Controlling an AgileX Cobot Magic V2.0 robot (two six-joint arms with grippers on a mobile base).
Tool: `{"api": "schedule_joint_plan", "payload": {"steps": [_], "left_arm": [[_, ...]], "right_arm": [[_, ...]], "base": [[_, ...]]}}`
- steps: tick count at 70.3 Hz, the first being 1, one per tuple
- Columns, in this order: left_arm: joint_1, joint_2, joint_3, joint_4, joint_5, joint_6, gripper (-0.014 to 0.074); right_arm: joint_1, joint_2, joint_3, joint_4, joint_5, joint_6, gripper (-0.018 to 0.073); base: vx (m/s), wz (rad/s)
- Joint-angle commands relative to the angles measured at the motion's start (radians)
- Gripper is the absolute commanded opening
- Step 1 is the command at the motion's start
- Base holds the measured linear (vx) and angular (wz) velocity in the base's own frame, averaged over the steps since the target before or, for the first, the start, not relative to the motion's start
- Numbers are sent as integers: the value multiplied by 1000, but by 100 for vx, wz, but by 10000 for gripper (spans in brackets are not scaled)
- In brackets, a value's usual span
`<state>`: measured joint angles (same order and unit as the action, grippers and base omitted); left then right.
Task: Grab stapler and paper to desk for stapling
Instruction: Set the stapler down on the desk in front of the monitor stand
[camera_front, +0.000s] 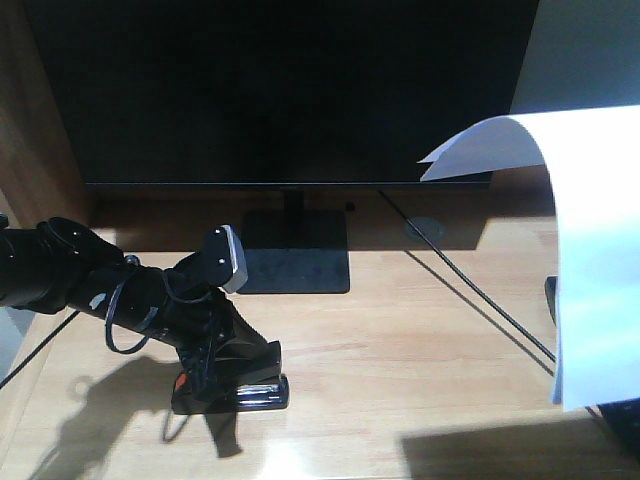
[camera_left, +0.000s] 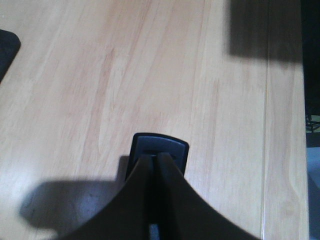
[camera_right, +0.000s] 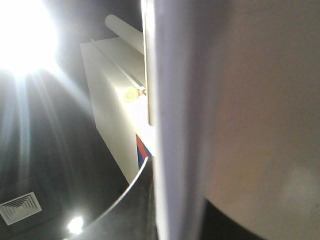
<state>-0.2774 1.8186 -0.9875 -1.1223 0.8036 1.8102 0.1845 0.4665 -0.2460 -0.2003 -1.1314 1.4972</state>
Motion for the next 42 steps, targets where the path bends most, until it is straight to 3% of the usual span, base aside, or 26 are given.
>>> {"api": "schedule_joint_plan", "payload": {"steps": [1, 42], "left_arm": [[-5, -43, -24, -45, 16, -10, -6], [-5, -44, -24, -47, 19, -10, -6]], "right_arm": [[-5, 6, -29, 2, -41, -7, -6], [-5, 6, -29, 2, -41, -7, -6]], "base": [[0, 0], [0, 0]]}}
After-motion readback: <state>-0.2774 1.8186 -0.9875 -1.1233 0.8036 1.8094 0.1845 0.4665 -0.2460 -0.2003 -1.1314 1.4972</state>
